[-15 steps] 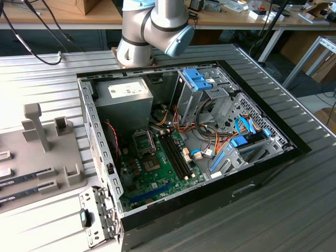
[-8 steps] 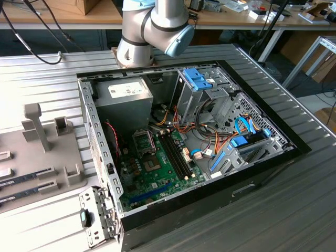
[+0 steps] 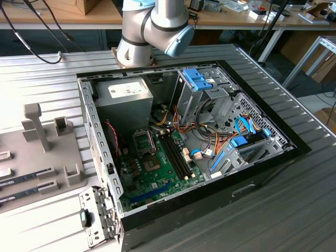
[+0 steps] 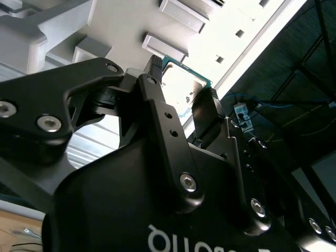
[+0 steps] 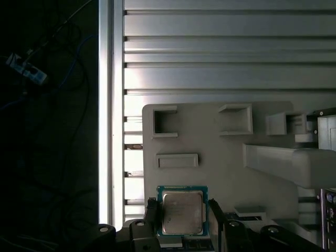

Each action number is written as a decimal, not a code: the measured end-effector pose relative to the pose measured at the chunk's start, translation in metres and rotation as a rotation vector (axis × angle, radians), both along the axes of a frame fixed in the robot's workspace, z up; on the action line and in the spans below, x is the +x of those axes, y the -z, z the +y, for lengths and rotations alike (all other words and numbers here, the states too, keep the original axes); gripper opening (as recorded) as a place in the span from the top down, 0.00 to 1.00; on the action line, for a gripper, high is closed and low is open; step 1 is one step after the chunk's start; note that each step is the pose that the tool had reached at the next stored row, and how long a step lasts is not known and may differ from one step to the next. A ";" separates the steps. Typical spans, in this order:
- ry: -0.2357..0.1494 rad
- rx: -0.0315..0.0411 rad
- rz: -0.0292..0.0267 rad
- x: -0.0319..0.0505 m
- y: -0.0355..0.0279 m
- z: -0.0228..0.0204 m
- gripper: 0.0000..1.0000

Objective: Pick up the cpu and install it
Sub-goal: 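Pick up the cpu and move it towards the insertion slot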

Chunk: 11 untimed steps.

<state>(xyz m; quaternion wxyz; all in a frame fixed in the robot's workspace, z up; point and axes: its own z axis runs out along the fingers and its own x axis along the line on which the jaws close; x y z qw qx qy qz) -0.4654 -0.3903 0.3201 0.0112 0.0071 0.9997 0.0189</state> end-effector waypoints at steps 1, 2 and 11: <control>0.000 0.0000 0.0000 0.0000 -0.0004 0.0000 0.53; 0.000 0.0000 0.0000 0.0000 -0.0008 0.0000 0.53; 0.000 -0.0001 0.0000 0.0000 -0.0046 0.0000 0.53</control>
